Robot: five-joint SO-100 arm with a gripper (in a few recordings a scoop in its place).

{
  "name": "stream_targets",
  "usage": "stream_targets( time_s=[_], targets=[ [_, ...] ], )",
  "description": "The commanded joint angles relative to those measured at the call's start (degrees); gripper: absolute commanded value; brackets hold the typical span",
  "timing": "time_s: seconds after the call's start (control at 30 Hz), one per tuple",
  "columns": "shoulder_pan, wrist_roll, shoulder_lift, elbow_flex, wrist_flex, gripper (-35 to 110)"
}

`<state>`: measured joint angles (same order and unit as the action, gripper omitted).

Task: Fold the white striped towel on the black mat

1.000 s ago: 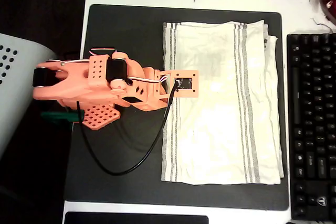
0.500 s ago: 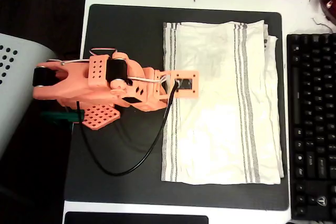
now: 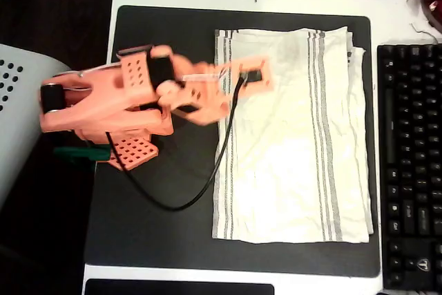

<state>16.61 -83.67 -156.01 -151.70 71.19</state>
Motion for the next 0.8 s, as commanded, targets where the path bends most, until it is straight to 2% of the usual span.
stream_targets(
  time_s=[0.0,0.33,0.53,0.77],
  targets=[
    [6.4,2.5,14.6,12.4,-1.2,0],
    [21.3,15.0,52.6,45.1,-5.4,0],
    [24.1,21.9,71.2,62.1,-4.8,7],
    [23.7,22.7,85.6,73.1,-3.3,15]
  ],
)
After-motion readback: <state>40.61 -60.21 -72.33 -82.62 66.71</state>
